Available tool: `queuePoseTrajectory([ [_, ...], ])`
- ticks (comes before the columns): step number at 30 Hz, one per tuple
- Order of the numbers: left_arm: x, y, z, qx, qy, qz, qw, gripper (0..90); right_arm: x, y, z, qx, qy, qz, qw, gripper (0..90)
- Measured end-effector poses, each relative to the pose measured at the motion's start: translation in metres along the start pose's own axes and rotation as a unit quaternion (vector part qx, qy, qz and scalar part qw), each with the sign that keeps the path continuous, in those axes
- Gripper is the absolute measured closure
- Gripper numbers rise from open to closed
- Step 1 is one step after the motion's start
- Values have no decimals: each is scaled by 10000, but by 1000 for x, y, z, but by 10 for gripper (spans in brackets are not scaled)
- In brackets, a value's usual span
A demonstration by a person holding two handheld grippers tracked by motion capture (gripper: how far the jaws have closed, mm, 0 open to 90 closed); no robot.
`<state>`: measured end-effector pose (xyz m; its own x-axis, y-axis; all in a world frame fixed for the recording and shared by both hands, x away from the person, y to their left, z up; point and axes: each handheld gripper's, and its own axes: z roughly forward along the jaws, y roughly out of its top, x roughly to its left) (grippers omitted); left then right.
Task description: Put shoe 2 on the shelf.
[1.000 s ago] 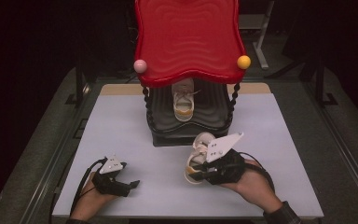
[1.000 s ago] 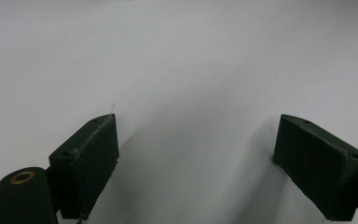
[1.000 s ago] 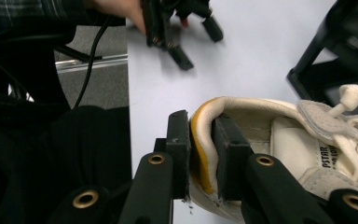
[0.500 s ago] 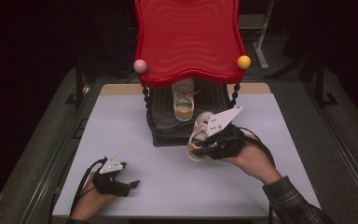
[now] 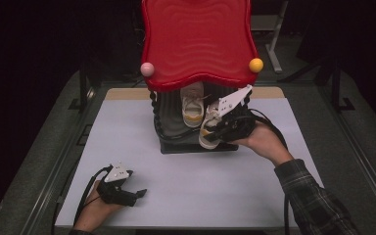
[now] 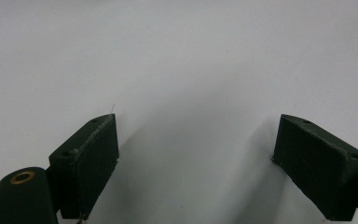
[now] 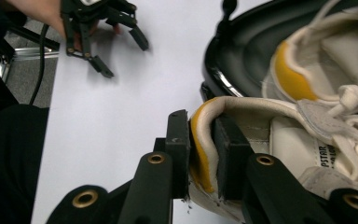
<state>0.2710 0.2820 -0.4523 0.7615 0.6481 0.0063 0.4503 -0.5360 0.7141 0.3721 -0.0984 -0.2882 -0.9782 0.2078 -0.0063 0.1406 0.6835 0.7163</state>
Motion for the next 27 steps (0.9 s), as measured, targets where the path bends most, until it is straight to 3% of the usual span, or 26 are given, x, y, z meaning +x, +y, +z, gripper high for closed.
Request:
queuePoseTrajectory([
  [6, 0, 0, 0, -7, 4, -1, 10000, 133, -15, 1, 4, 15, -13, -24, 10000, 771],
  [16, 0, 0, 0, -12, 5, -1, 10000, 133, -19, -5, 10, 180, -163, -33, 9997, 766],
  [18, 0, 0, 0, -4, 7, 8, 10000, 133, -18, -6, 11, 177, -190, -9, 9997, 749],
  [20, 0, 0, 0, -2, 10, 9, 10000, 133, -16, -6, 11, 166, -323, 43, 9993, 672],
  [22, -1, 1, 0, 10, 19, -23, 10000, 134, -14, -7, 6, 9, -451, 157, 9989, 626],
  [25, -2, 7, 0, 232, 81, -88, 9997, 152, -8, -10, -7, -366, -711, 370, 9961, 613],
  [27, -2, 14, -1, 247, 3, -90, 9997, 277, -3, -14, -17, -599, -826, 454, 9937, 620],
])
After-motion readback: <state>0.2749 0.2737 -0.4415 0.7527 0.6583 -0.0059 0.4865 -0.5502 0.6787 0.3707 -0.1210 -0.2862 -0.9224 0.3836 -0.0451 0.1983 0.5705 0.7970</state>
